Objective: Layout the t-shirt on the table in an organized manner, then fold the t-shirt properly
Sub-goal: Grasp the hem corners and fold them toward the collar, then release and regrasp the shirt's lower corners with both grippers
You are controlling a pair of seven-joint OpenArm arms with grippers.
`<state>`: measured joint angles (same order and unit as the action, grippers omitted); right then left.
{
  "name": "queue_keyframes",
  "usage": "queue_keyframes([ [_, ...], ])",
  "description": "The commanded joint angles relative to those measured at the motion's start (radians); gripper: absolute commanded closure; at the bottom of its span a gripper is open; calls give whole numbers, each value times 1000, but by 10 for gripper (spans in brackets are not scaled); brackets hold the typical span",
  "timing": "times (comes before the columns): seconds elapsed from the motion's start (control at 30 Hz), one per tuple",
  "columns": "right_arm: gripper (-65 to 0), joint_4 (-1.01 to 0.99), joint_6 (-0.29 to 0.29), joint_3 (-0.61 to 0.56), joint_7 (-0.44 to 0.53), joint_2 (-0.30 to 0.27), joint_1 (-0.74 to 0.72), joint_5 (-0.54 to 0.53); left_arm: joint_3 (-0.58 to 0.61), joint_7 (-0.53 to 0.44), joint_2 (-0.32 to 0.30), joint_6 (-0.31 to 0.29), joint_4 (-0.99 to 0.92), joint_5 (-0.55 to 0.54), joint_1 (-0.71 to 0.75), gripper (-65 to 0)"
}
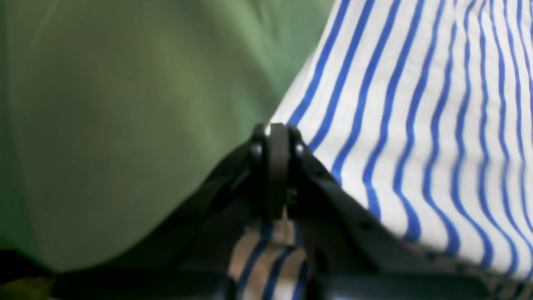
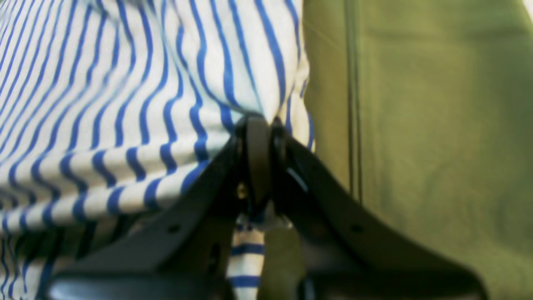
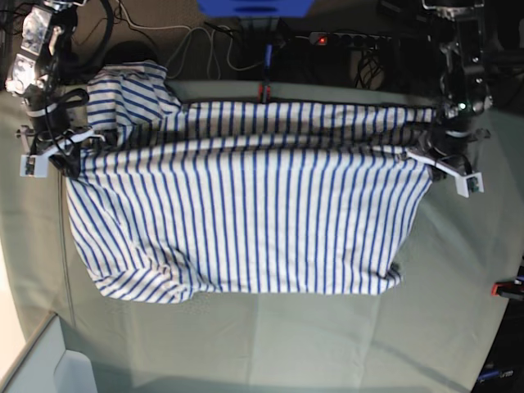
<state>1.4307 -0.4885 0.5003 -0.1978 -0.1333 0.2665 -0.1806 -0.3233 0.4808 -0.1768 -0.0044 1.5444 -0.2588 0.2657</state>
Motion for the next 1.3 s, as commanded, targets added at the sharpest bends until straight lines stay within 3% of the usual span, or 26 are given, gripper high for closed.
queue_keyframes([
  [0.0, 0, 22, 1, 4, 27, -10, -2, -10, -1, -27, -10, -1, 24, 2, 2, -1],
  [0.23, 0, 25, 1, -1, 27, -10, -2, -10, -3, -15, -10, -1, 34, 0, 34, -15],
  [0.3, 0, 25, 1, -2, 27, -10, -3, -10, -9, 52, -10, -3, 66, 0, 34, -75],
  [0.43, 0, 25, 1, -2, 27, -10, -3, -10, -49, 198, -8, -1, 196, 0, 27, -276],
  [0.57, 0, 26, 1, -2, 27, -10, -6, -10, -176, 190, 73, -1, 261, 0, -33, -412],
  [0.67, 0, 26, 1, -2, 27, -10, -8, -10, -224, 167, 112, -1, 136, 9, -205, -437],
  [0.9, 0, 26, 1, -2, 24, -12, -8, -10, -150, 161, 98, -1, -513, 13, -645, -438],
  [1.03, 0, 43, 1, -4, 21, -13, -2, -10, -115, 37, 93, -1, -766, 13, -782, -438],
  [1.2, 0, 88, 0, -4, 21, -13, 15, -10, 17, -196, 98, -1, -910, 6, -793, -436],
  [1.27, -41, 111, 0, -4, 21, -13, 17, -10, 66, -256, 99, 1, -954, 3, -793, -435],
])
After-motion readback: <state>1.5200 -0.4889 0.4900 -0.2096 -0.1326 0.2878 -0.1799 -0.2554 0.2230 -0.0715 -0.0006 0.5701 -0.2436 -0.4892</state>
